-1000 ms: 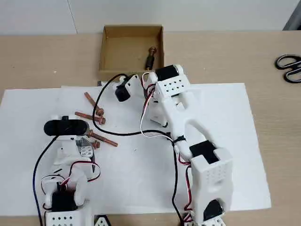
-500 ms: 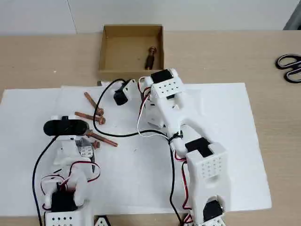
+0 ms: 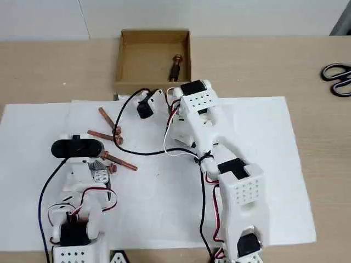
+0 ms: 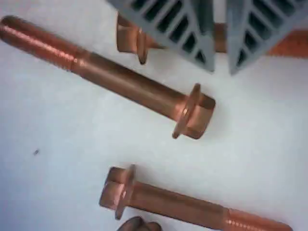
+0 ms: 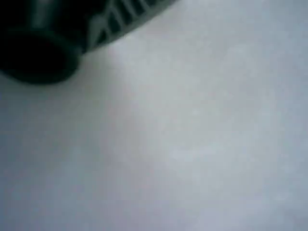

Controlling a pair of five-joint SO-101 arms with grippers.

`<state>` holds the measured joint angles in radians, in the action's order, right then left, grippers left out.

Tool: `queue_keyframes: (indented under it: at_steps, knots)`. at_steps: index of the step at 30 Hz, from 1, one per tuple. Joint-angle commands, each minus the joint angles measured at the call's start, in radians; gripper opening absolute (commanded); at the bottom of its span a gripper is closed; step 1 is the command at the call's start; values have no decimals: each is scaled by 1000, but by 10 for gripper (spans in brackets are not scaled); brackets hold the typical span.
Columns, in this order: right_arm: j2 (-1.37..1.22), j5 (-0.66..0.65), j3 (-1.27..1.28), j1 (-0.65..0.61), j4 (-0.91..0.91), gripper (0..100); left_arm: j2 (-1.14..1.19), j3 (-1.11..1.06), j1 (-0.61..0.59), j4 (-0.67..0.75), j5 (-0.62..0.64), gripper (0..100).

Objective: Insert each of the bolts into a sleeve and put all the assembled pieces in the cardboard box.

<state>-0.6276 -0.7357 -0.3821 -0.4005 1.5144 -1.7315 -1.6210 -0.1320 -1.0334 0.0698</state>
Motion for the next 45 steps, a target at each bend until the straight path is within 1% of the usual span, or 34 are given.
queue_keyframes:
  at_steps: [1,8,10,14,18,20,23,25,30,35,37,40,45]
  knots:
    - [-22,2,11,18,36,11,-12,7,-6,5,-2,6]
    - [15,5,-11,5,65,10,-12,7,-6,5,-2,6]
    - [73,40,-51,-13,122,10,-12,7,-6,5,-2,6]
    - [209,115,-71,-35,163,10,-12,7,-6,5,-2,6]
    - [314,190,-64,-36,213,10,-12,7,-6,5,-2,6]
    - [346,239,-35,-16,217,10,-12,7,-6,5,-2,6]
    - [412,328,35,16,219,6,-12,7,-6,5,-2,6]
    - [469,414,94,42,219,4,-12,8,-6,5,-2,6]
    - [654,577,305,125,219,4,-9,24,-9,11,-18,21]
    - [897,586,545,206,214,5,-6,48,-81,5,-34,114]
    - [981,586,626,248,209,6,-5,76,-100,-6,-46,120]
    - [1069,585,718,306,208,6,26,159,-97,-48,-69,120]
    - [1113,586,850,371,203,6,199,326,-100,-61,-71,119]
